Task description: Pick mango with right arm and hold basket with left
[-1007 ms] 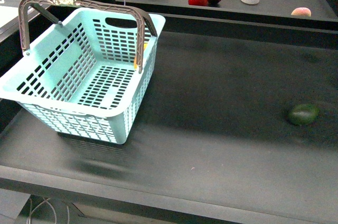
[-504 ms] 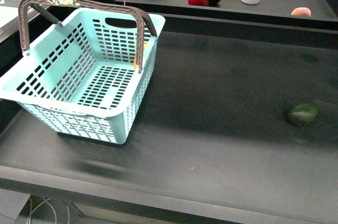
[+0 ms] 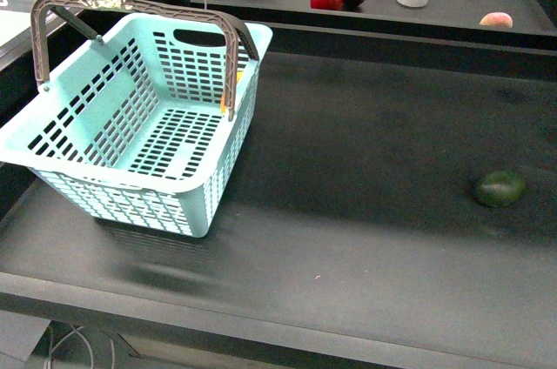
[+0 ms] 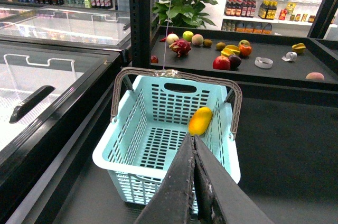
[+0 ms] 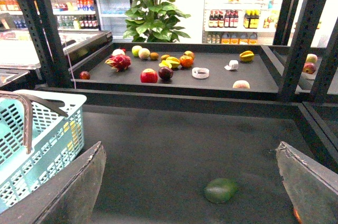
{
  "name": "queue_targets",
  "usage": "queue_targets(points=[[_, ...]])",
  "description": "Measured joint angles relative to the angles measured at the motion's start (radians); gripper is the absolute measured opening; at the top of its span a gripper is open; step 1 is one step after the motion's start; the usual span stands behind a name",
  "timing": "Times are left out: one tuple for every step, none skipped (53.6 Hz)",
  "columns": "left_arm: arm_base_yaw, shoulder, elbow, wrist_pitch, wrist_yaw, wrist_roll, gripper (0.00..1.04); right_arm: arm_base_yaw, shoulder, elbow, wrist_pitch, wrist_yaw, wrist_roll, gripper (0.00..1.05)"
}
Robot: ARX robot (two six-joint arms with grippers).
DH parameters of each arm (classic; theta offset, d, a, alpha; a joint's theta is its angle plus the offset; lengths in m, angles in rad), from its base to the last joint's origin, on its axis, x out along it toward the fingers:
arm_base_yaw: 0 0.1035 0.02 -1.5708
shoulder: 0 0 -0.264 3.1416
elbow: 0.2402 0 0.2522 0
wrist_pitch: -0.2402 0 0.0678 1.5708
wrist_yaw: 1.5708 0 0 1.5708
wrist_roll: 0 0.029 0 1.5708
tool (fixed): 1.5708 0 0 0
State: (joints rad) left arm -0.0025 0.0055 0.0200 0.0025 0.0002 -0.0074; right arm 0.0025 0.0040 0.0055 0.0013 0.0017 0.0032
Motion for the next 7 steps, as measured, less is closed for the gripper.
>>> queue_targets(points=[[0.000, 0.000, 0.000, 0.000, 0.000, 0.000, 0.02, 0.000, 0.000, 0.000, 0.000, 0.000, 0.000, 0.96], [0.000, 0.000, 0.000, 0.000, 0.000, 0.000, 0.02, 0.000, 0.000, 0.000, 0.000, 0.000, 0.000, 0.96], [0.000, 0.000, 0.000, 0.000, 0.000, 0.000, 0.02, 0.000, 0.000, 0.000, 0.000, 0.000, 0.000, 0.96], [0.000, 0.000, 0.000, 0.000, 0.000, 0.000, 0.02, 0.000, 0.000, 0.000, 0.000, 0.000, 0.000, 0.96], [0.000, 0.000, 0.000, 0.000, 0.000, 0.000, 0.02, 0.000, 0.000, 0.000, 0.000, 0.000, 0.000, 0.96], [0.000, 0.000, 0.000, 0.000, 0.000, 0.000, 0.02, 0.000, 0.000, 0.000, 0.000, 0.000, 0.000, 0.96], [0.000, 0.000, 0.000, 0.000, 0.000, 0.000, 0.02, 0.000, 0.000, 0.000, 0.000, 0.000, 0.000, 0.96]])
